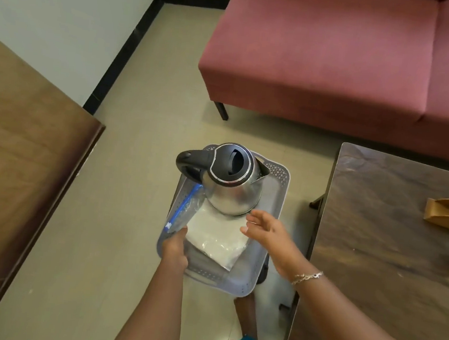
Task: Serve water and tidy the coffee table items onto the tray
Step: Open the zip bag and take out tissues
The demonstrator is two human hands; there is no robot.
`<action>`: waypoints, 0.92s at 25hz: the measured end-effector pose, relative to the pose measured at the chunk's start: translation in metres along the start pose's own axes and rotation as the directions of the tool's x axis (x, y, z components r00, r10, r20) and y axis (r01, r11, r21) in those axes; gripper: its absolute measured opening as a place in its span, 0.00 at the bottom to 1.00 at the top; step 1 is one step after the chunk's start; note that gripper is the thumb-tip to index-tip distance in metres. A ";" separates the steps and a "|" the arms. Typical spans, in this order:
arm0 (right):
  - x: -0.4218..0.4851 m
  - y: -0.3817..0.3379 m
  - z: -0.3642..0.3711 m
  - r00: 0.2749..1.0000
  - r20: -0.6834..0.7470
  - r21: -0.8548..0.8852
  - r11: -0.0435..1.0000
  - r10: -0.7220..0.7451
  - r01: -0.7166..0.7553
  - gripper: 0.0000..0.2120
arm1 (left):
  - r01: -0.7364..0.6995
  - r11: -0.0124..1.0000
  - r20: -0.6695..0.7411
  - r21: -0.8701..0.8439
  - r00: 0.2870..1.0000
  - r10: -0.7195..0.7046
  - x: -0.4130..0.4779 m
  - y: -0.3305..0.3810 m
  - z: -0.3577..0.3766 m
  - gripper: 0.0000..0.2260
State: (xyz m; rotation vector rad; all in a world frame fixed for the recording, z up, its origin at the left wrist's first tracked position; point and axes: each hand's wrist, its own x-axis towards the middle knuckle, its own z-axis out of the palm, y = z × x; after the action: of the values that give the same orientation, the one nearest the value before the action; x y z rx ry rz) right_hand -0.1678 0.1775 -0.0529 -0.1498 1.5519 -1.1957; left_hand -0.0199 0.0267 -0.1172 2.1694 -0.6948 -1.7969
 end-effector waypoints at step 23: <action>0.032 -0.015 0.027 0.991 -0.042 0.261 0.958 0.129 -0.114 0.21 | -0.541 0.777 -0.005 0.321 0.820 0.573 -0.103 0.012 0.010 0.11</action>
State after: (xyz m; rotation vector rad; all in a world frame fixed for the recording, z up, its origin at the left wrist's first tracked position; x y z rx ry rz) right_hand -0.1658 0.1340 -0.0600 0.1523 1.4185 -1.3012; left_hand -0.0451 0.0687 -0.0257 1.9043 -1.4938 -1.3155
